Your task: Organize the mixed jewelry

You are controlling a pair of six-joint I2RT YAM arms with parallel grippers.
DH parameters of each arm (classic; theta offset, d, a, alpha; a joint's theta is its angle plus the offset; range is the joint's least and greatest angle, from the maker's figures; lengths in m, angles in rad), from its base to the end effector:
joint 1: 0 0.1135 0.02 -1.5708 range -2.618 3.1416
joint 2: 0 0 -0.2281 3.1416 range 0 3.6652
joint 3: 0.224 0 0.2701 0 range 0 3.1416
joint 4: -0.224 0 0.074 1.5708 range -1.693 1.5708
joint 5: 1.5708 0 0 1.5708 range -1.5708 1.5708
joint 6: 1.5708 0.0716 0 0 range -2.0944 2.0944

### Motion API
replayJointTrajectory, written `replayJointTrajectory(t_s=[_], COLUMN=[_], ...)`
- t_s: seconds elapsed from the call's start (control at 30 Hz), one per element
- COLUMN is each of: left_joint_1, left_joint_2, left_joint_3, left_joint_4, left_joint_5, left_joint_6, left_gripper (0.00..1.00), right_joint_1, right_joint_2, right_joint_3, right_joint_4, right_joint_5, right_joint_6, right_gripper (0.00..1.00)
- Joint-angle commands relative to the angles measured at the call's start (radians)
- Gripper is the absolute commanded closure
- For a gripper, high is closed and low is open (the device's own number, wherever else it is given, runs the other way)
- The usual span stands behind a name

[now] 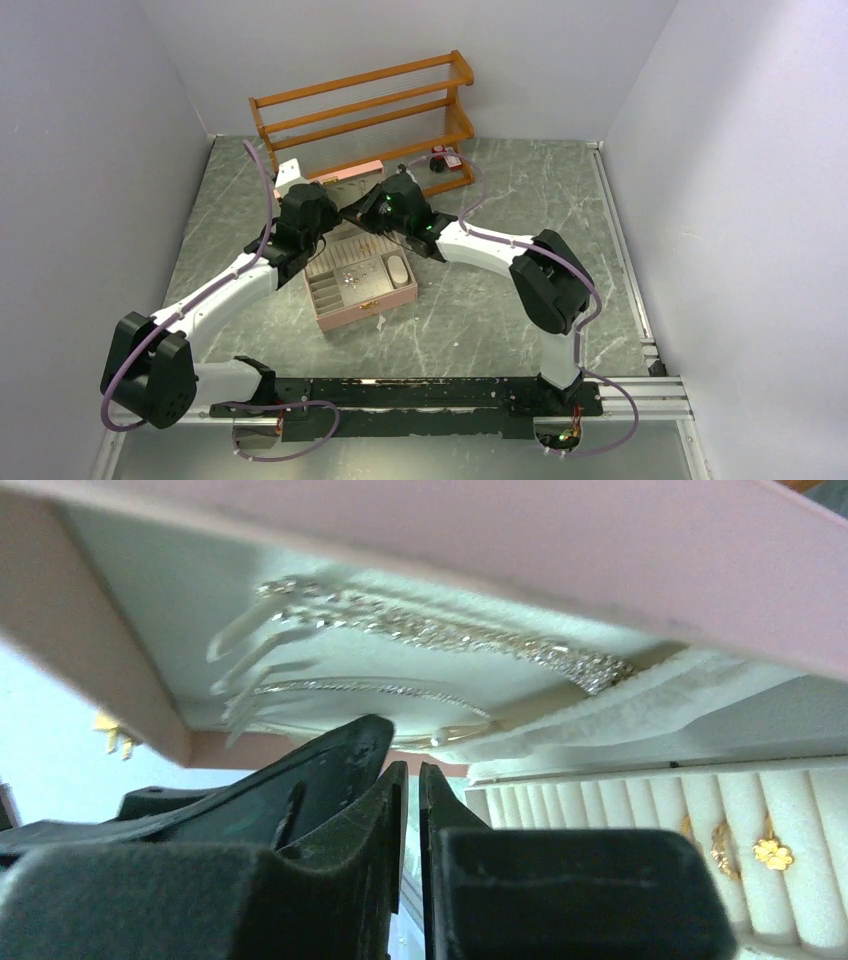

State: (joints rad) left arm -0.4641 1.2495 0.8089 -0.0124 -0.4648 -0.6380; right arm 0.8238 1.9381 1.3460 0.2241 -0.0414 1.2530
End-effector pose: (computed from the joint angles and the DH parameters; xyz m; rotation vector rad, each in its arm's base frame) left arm 0.3147 -0.1216 0.2115 -0.4591 1.9271 -0.2466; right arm 0.3306 0.3613 0.1768 0.4417 2.1746 1.3351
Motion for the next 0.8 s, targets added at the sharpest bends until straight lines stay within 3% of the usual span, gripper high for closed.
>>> replayJointTrajectory(t_s=[0.0, 0.17, 0.4, 0.6, 0.77], left_joint_1=[0.017, 0.019, 0.025, 0.025, 0.027], left_joint_2=[0.003, -0.006, -0.054, -0.128, -0.208], left_joint_3=[0.03, 0.036, 0.035, 0.052, 0.052], left_joint_4=[0.014, 0.014, -0.028, -0.122, -0.186], left_joint_5=[-0.012, 0.026, 0.185, 0.332, 0.427], left_joint_6=[0.013, 0.007, 0.024, 0.055, 0.08], left_gripper=[0.54, 0.53, 0.51, 0.51, 0.5], right_joint_1=[-0.008, -0.01, -0.026, -0.086, -0.139], right_joint_2=[-0.069, -0.123, -0.207, -0.31, -0.419], right_joint_3=[-0.052, -0.099, -0.144, -0.221, -0.306], right_joint_4=[0.044, 0.007, -0.04, -0.05, -0.044], right_joint_5=[0.03, 0.111, 0.182, 0.1, -0.011], right_joint_6=[0.02, 0.01, -0.126, -0.318, -0.457], right_gripper=[0.89, 0.9, 0.77, 0.76, 0.69])
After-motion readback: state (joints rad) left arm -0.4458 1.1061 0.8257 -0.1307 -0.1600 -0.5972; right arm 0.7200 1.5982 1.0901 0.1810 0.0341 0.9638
